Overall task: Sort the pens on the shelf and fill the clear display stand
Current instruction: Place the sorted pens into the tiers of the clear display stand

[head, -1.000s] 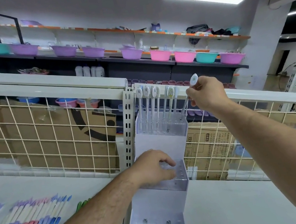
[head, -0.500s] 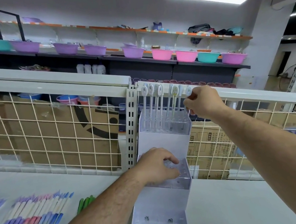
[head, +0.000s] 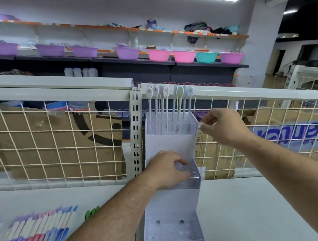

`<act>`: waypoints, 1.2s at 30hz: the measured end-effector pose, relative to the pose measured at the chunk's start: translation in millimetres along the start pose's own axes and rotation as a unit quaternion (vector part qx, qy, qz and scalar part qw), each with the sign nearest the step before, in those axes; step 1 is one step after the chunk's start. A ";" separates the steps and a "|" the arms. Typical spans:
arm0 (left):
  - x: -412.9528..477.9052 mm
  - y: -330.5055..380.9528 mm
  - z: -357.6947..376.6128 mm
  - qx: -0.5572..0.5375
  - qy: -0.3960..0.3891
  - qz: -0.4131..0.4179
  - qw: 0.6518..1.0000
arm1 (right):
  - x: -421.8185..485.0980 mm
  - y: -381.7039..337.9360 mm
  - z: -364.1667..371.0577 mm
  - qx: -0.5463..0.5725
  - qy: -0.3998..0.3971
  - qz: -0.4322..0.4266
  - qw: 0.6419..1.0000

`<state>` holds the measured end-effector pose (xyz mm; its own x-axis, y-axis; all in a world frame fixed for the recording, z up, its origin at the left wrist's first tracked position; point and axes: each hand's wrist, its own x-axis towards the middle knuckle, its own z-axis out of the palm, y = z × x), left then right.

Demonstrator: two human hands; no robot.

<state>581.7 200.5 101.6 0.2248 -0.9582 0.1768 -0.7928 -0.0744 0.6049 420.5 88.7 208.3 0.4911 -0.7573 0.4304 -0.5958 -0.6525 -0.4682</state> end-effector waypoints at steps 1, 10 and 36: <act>-0.3 0.9 -0.1 0.009 0.001 0.003 1.000 | -7.5 0.9 -1.2 -0.006 -0.008 -0.003 1.000; -36.0 7.8 -5.1 0.121 0.040 -0.026 0.992 | -59.5 1.3 8.7 -0.054 -0.122 -0.033 0.991; -275.1 -169.4 -107.7 0.077 0.083 -0.208 0.972 | -179.4 -207.4 194.5 0.029 -0.306 -0.131 0.943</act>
<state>715.2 506.4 34.2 0.6215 -0.7801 0.0718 -0.6863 -0.4980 0.5301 579.5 354.8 78.1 0.9012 -0.4329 0.0199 -0.3770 -0.8058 -0.4567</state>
